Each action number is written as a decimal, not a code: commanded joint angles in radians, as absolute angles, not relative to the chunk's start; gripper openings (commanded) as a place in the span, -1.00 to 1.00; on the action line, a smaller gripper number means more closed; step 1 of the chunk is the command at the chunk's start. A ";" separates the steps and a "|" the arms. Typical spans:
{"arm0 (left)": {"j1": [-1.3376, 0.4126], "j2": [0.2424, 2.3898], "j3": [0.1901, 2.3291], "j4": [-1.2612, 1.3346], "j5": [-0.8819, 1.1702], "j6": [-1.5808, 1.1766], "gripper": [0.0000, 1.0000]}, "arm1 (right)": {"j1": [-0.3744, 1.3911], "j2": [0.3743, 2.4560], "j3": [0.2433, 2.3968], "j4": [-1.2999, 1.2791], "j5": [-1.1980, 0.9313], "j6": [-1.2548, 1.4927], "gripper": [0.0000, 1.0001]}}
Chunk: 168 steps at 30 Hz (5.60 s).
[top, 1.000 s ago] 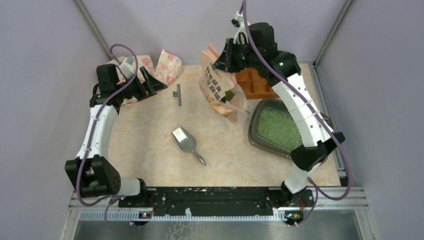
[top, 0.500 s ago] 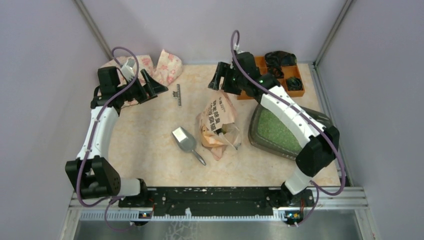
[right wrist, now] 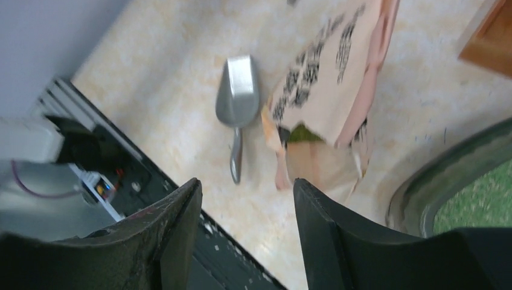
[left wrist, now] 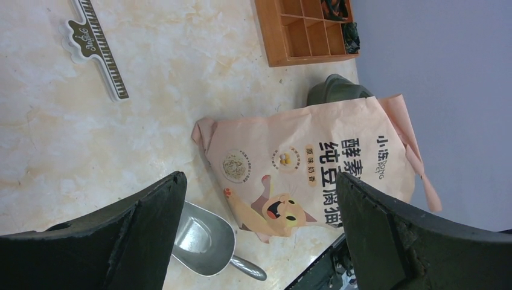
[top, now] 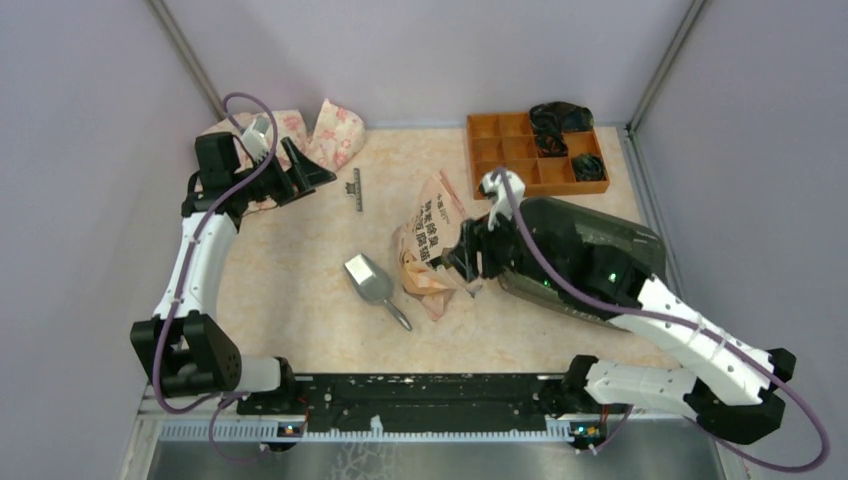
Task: Fill the litter box with clean litter
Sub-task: Close the cat litter bag at the center of the board.
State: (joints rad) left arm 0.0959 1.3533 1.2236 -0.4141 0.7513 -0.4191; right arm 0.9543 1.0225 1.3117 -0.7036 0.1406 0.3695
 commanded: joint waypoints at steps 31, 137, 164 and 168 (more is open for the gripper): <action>0.094 1.380 1.253 -0.389 0.773 -0.403 0.97 | 0.898 1.072 0.810 -0.326 0.315 0.376 0.71; -0.557 1.581 1.229 -0.192 0.258 -0.688 -0.76 | 0.648 1.729 1.603 -0.686 -0.903 0.139 -0.56; -0.528 1.336 1.047 -0.324 0.119 -0.606 -0.02 | 0.718 1.119 1.211 -0.768 -0.023 0.514 0.51; -0.529 1.312 1.009 -0.301 0.091 -0.608 0.66 | 0.822 1.165 1.183 -0.748 0.043 0.636 0.51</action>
State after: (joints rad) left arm -0.5320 1.3479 1.0431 -0.3161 0.1307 -0.6220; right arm 0.7410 1.1233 1.1919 -0.7654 -0.0322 0.4759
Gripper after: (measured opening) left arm 0.710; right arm 0.755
